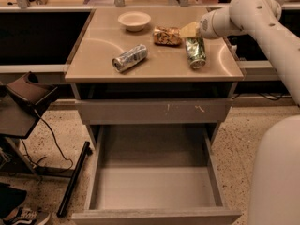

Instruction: Pick green can from middle drawer and place on counter

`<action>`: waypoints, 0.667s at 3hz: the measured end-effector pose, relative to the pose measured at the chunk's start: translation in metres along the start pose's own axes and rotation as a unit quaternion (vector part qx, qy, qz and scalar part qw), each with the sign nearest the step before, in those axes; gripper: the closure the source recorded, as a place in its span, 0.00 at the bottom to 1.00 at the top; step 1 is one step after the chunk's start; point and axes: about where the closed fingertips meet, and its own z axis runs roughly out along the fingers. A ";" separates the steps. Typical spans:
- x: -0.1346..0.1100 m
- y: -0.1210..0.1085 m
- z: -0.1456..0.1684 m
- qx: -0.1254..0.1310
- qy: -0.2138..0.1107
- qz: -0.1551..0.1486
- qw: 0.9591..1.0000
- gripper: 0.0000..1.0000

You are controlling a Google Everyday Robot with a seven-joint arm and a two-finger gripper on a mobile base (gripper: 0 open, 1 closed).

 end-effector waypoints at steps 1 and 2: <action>0.001 0.000 0.001 0.000 0.001 0.000 1.000 0.81; 0.001 0.000 0.001 0.000 0.001 0.000 1.000 0.57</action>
Offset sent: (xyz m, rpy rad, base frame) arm 0.0000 0.0004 -0.0010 0.0003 0.0018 0.0004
